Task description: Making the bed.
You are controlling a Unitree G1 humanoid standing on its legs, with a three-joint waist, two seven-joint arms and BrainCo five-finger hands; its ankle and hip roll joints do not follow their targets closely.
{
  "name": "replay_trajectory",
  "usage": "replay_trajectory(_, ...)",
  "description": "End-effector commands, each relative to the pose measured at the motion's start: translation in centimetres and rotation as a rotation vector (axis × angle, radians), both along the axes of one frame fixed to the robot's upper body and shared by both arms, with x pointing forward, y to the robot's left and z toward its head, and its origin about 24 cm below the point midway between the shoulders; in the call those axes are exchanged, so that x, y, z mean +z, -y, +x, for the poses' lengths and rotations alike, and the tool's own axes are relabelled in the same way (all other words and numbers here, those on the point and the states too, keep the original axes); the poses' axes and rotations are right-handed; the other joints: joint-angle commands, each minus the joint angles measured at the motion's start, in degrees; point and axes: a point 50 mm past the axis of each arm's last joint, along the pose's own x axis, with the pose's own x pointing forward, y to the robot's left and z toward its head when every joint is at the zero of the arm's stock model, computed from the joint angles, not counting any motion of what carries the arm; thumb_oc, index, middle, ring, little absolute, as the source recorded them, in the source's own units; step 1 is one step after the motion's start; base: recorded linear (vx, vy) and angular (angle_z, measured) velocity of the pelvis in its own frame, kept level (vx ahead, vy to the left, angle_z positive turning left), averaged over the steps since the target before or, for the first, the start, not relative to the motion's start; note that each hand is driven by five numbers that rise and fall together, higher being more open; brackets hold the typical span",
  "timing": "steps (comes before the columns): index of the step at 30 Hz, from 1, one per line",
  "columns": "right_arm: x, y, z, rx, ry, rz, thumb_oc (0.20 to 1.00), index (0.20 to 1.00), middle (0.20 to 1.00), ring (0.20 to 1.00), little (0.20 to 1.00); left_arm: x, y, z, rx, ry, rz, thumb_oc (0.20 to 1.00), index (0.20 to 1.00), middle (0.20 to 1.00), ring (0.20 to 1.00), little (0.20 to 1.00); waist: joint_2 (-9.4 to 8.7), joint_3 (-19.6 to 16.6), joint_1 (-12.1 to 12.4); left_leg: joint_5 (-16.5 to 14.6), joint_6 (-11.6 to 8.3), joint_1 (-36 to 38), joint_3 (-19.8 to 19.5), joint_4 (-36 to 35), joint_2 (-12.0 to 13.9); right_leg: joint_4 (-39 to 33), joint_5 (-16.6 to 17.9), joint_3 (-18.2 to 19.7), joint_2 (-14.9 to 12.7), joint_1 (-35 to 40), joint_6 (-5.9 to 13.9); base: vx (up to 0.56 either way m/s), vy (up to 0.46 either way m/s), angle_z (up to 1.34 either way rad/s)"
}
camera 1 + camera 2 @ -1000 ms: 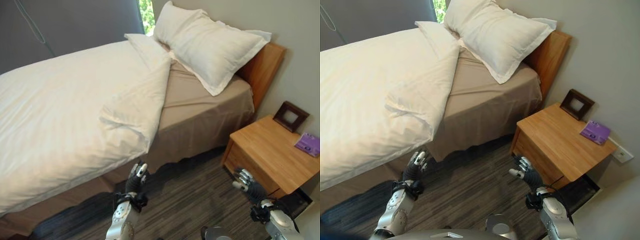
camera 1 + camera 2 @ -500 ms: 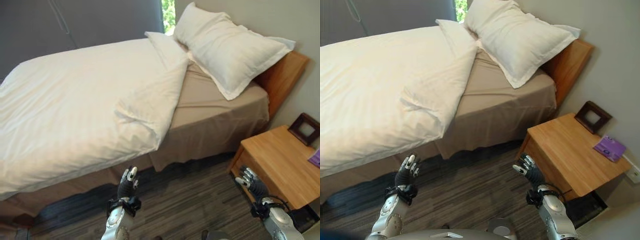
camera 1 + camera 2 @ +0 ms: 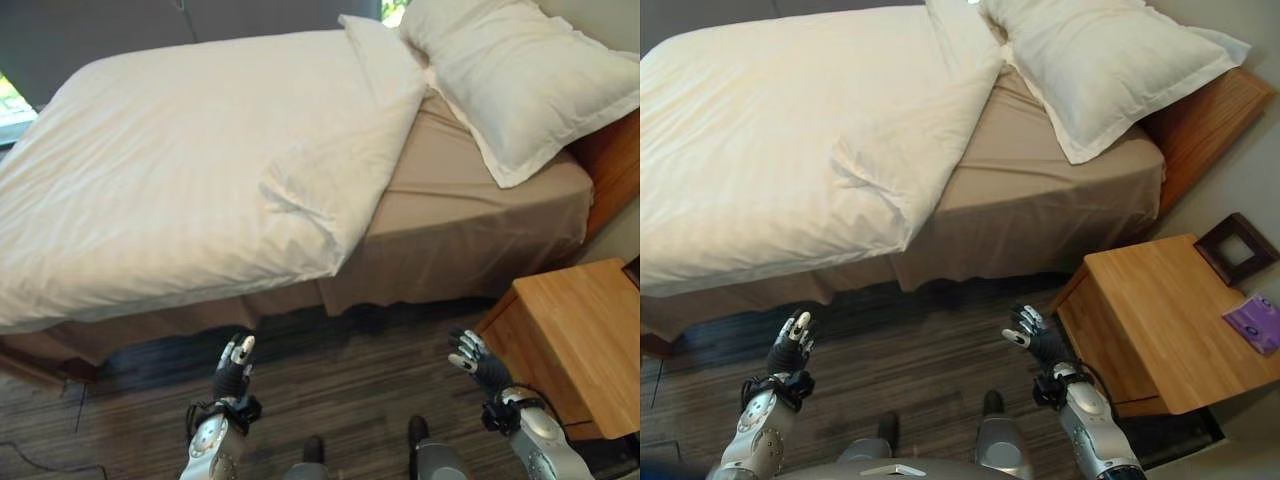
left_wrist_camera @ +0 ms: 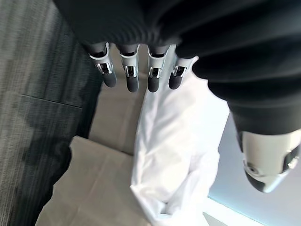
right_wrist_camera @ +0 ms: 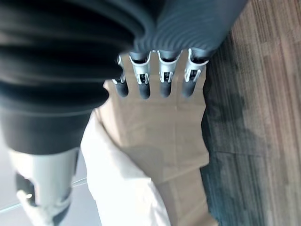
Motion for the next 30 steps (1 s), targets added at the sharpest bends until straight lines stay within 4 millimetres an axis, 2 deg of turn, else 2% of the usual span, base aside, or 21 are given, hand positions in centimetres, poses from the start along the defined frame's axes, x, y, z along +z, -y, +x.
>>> replay_trajectory(1,2.6,-1.7,1.8,0.074,0.144,0.024,1.000,1.000,1.000,1.000,1.000,3.2,-1.0,2.4,-0.016,0.172,0.063,1.000,1.000,1.000,1.000,1.000,-3.36,-2.83,-0.24,1.77,-3.38,11.27,-0.06,-0.67,2.46,-3.87,7.71,5.02,-1.58,-5.20,2.59,0.24,-0.282,0.44)
replay_trajectory(3,2.8,-1.4,1.7,0.082,0.153,0.028,1.000,1.000,1.000,1.000,1.000,3.1,-0.3,2.5,-0.022,0.185,0.012,1.000,1.000,1.000,1.000,1.000,-3.13,-3.11,-0.05,7.33,-3.58,7.85,-1.45,5.59,2.53,-5.77,6.59,4.44,-0.03,-2.50,0.73,0.27,-0.392,0.31)
replay_trajectory(5,3.1,-0.7,1.8,0.076,0.160,-0.010,1.000,1.000,1.000,1.000,1.000,3.4,0.7,3.0,-0.051,0.207,-0.015,1.000,1.000,1.000,1.000,1.000,-3.99,-2.64,0.16,12.33,-2.95,3.24,-2.65,15.80,1.90,-7.49,5.44,4.02,1.00,1.07,-1.48,0.24,-0.405,0.27)
replay_trajectory(6,3.2,-0.5,1.9,0.066,0.165,-0.009,1.000,1.000,1.000,1.000,1.000,3.5,1.0,3.2,-0.047,0.214,-0.037,1.000,1.000,1.000,1.000,1.000,-4.55,-2.24,0.14,14.37,-2.45,1.49,-1.37,19.67,2.51,-7.99,4.82,3.75,1.48,2.70,-2.59,0.21,-0.423,0.39)
replay_trajectory(7,3.2,-0.2,1.9,0.049,0.167,-0.005,1.000,1.000,1.000,1.000,1.000,3.5,1.5,3.3,-0.058,0.217,-0.055,1.000,1.000,1.000,1.000,1.000,-5.26,-1.76,-0.16,15.46,-2.05,-0.78,1.81,23.78,3.95,-8.19,4.34,3.43,1.67,4.13,-3.70,0.13,-0.301,0.26)
replay_trajectory(8,3.2,-0.2,1.9,0.049,0.167,-0.005,1.000,1.000,1.000,1.000,1.000,3.5,1.5,3.4,-0.058,0.217,-0.055,1.000,1.000,1.000,1.000,1.000,-5.16,-1.73,-0.15,15.30,-2.07,-0.91,1.75,24.06,4.04,-8.17,4.34,3.40,1.77,4.12,-3.71,0.14,-0.283,0.25)
replay_trajectory(9,3.3,-0.1,1.8,0.042,0.169,-0.006,1.000,1.000,1.000,1.000,1.000,3.5,1.7,3.4,-0.065,0.219,-0.074,1.000,1.000,1.000,1.000,1.000,-5.73,-1.41,-0.12,15.15,-1.58,-1.66,3.68,25.70,4.72,-8.19,3.73,3.51,2.25,5.25,-4.57,0.13,-0.215,0.31)
replay_trajectory(11,3.1,0.2,1.7,0.035,0.159,-0.028,1.000,1.000,1.000,1.000,1.000,3.0,2.1,3.0,-0.063,0.199,-0.081,1.000,1.000,1.000,1.000,1.000,-5.88,-0.87,0.51,13.03,-2.27,-2.85,6.17,25.84,3.52,-9.14,3.57,3.28,2.45,6.74,-4.37,0.18,-0.221,0.15)
replay_trajectory(12,3.1,0.3,1.7,0.035,0.155,-0.039,1.000,1.000,1.000,1.000,1.000,2.7,2.1,2.7,-0.058,0.185,-0.089,1.000,1.000,1.000,1.000,1.000,-5.67,-1.05,0.55,12.09,-2.59,-3.75,7.68,23.84,2.71,-9.79,3.69,3.41,2.58,7.26,-4.13,0.21,-0.123,-0.34)
replay_trajectory(13,3.0,0.3,1.6,0.028,0.152,-0.022,1.000,1.000,1.000,1.000,1.000,2.5,2.2,2.5,-0.053,0.177,-0.096,1.000,1.000,1.000,1.000,1.000,-5.15,-1.33,0.41,11.57,-2.52,-3.57,10.76,19.92,3.49,-10.49,3.74,2.87,2.76,8.10,-3.92,0.27,-0.049,-0.44)
replay_trajectory(14,2.8,0.5,1.2,0.015,0.139,-0.007,1.000,1.000,1.000,1.000,1.000,2.2,2.4,2.3,-0.071,0.167,-0.095,1.000,1.000,1.000,1.000,1.000,-4.59,-1.33,0.82,11.54,-2.99,-3.65,13.91,12.87,3.84,-11.51,3.14,2.44,2.62,9.73,-3.34,0.27,0.004,-0.31)
replay_trajectory(15,2.6,0.4,1.1,0.021,0.134,-0.017,1.000,1.000,1.000,1.000,1.000,2.2,2.3,2.3,-0.082,0.161,-0.079,1.000,1.000,1.000,1.000,1.000,-4.22,-1.21,1.12,11.95,-3.25,-5.16,13.21,8.57,3.09,-11.77,2.50,2.29,2.67,10.14,-3.15,0.23,0.041,-0.22)
replay_trajectory(17,2.4,0.1,0.9,0.046,0.125,-0.036,1.000,1.000,1.000,1.000,1.000,2.1,2.1,2.1,-0.083,0.152,-0.065,1.000,1.000,1.000,1.000,1.000,-4.16,-0.99,1.78,11.33,-3.49,-5.98,11.49,5.34,1.15,-12.36,1.99,2.07,2.58,11.79,-2.98,0.20,0.043,-0.06)
replay_trajectory(18,2.2,-0.3,0.7,0.065,0.117,-0.037,1.000,1.000,1.000,1.000,1.000,1.8,1.9,1.9,-0.072,0.140,-0.058,1.000,1.000,1.000,1.000,1.000,-3.96,-1.22,2.40,10.63,-3.59,-5.91,9.35,1.50,-0.58,-13.04,1.51,2.27,2.37,13.34,-2.66,0.19,0.048,0.01)
replay_trajectory(23,1.9,-0.5,0.5,0.077,0.104,-0.025,1.000,1.000,1.000,1.000,1.000,1.9,1.7,2.0,-0.070,0.138,-0.026,1.000,1.000,1.000,1.000,1.000,-3.57,-1.42,3.20,12.13,-4.34,-7.94,6.72,-1.96,-1.90,-13.84,-0.01,2.28,1.48,15.98,-1.65,0.22,0.127,-0.11)
replay_trajectory(26,1.6,-0.9,0.5,0.087,0.091,-0.024,1.000,1.000,1.000,1.000,1.000,1.8,1.4,1.9,-0.075,0.134,-0.018,1.000,1.000,1.000,1.000,1.000,-3.66,-1.87,3.59,10.48,-3.19,-6.66,7.14,-2.55,-2.79,-13.65,-0.58,3.23,0.83,16.49,-1.29,0.19,0.172,-0.25)
replay_trajectory(28,1.7,-1.4,0.8,0.069,0.101,0.006,1.000,1.000,1.000,1.000,1.000,2.1,1.2,2.0,-0.070,0.143,-0.012,1.000,1.000,1.000,1.000,1.000,-3.88,-2.63,3.90,8.01,-1.10,-5.52,8.20,-2.48,-4.34,-12.61,-0.44,4.69,-1.35,15.94,0.62,0.24,0.279,-0.36)
replay_trajectory(30,1.9,-2.2,1.3,0.081,0.115,0.035,1.000,1.000,1.000,1.000,1.000,2.3,0.9,2.3,-0.079,0.144,0.020,1.000,1.000,1.000,1.000,1.000,-3.85,-2.43,4.39,6.36,0.35,-5.36,8.68,-1.50,-5.17,-6.63,-0.40,6.13,-2.65,13.27,2.03,0.14,0.232,-0.42)
